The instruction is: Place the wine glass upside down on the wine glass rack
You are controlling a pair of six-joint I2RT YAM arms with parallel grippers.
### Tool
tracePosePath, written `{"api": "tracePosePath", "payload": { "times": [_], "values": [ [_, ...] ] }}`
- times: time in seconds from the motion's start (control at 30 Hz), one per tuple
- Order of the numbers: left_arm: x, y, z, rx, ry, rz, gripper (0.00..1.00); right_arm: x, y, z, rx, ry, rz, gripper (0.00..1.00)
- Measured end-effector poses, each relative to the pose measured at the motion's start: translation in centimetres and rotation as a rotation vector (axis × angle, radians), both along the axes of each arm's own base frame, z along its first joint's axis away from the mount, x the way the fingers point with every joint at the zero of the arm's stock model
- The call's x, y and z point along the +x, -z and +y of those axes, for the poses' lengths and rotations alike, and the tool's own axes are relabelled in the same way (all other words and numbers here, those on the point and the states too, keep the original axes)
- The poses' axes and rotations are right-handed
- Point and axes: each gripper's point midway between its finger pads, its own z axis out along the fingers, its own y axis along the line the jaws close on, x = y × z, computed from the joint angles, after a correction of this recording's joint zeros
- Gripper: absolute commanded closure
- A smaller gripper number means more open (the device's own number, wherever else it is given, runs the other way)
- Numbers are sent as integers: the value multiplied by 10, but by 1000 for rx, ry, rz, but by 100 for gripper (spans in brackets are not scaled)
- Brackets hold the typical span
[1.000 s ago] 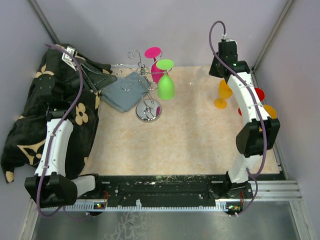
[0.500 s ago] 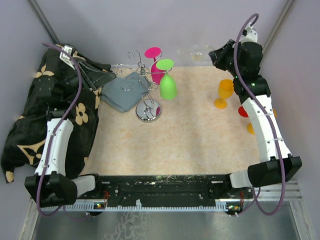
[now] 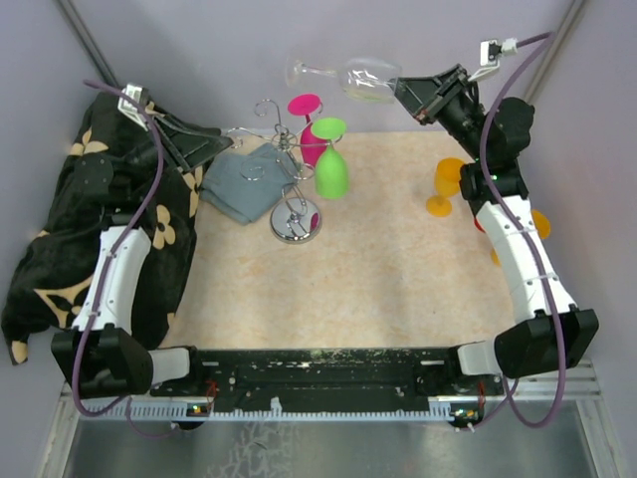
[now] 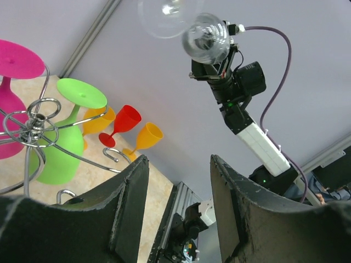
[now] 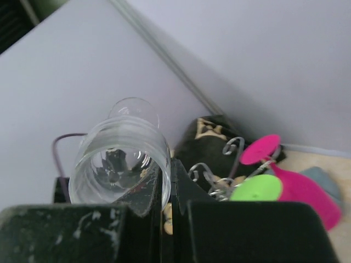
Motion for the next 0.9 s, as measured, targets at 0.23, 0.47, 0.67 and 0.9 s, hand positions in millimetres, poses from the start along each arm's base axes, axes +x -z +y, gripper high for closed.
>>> {"api": "tracePosePath", "payload": {
  "times": [0.23,0.47,0.67,0.9],
  "values": [
    [-6,-19,-4,-90,51,-36,45,-34,-46,20,183,-282,-152,100],
    [-16,-36,-24,-208,154,-58,46,-40,-39,31,297,-482,-144,100],
    [-21,-45,-47,-319,263,-49,46,-58,-36,47,295,-578,-147,100],
    [-37,-66,-56,-413,346,-96,46,-74,-36,59,283,-641,-171,100]
  ]
}}
